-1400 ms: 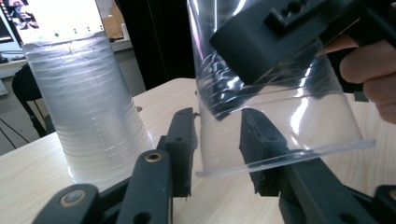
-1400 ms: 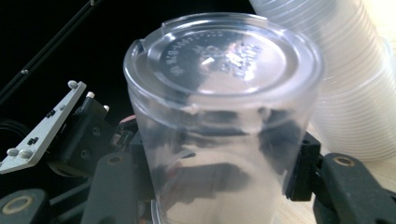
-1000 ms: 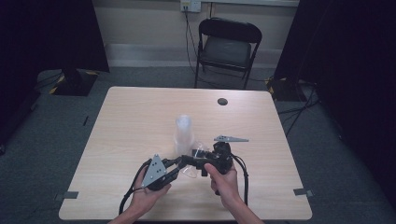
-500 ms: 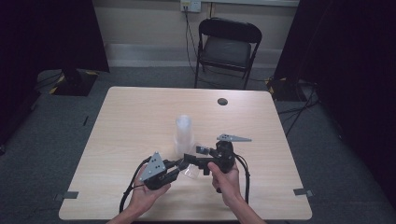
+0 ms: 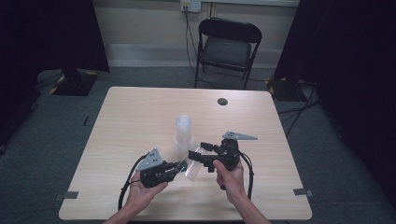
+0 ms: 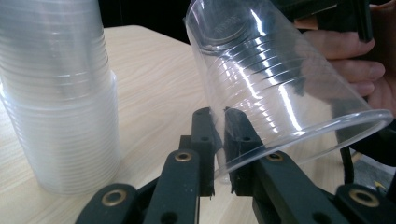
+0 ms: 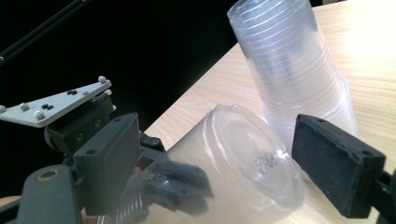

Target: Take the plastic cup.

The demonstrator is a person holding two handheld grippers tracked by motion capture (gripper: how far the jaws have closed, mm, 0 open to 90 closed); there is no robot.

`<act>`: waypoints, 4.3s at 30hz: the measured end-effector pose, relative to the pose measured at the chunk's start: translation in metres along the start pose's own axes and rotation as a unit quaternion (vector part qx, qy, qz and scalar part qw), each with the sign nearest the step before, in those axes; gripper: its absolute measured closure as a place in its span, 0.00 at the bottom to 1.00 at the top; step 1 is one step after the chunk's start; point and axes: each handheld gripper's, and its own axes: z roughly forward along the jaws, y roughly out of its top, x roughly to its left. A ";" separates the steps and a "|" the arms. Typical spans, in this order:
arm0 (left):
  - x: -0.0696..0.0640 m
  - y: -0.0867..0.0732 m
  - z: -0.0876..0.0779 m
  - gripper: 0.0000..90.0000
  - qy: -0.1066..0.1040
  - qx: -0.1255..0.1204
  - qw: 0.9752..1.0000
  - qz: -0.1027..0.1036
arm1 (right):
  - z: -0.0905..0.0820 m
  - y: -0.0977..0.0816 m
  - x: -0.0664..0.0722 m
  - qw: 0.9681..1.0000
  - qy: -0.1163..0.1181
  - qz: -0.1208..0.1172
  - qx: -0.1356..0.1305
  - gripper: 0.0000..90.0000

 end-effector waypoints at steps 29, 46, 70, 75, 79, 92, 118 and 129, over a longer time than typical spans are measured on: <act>0.011 0.021 -0.027 0.94 -0.005 0.079 0.995 -0.062 | -0.027 0.004 -0.001 0.998 -0.029 -0.057 -0.015 0.17; 0.019 0.021 -0.025 0.94 -0.049 0.179 0.980 -0.076 | -0.024 -0.006 0.013 0.984 -0.019 -0.167 0.054 0.25; 0.010 0.030 -0.002 0.94 -0.096 0.276 0.956 -0.032 | 0.001 -0.021 0.043 0.930 0.029 -0.325 0.169 0.20; 0.014 0.031 -0.001 0.94 -0.113 0.270 0.955 -0.054 | 0.004 -0.021 0.048 0.911 0.035 -0.359 0.200 0.19; 0.019 0.034 -0.001 0.95 -0.116 0.268 0.954 -0.069 | 0.006 -0.020 0.051 0.896 0.028 -0.387 0.217 0.17; 0.022 0.037 0.003 0.96 -0.128 0.250 0.953 -0.112 | 0.017 -0.032 0.056 0.868 0.002 -0.438 0.232 0.16; 0.024 0.039 0.007 0.92 -0.106 0.204 0.962 -0.148 | 0.019 -0.035 0.056 0.875 -0.012 -0.443 0.197 0.29; 0.031 0.041 -0.003 0.87 -0.103 0.166 0.968 -0.160 | 0.013 -0.031 0.048 0.899 -0.019 -0.402 0.174 0.30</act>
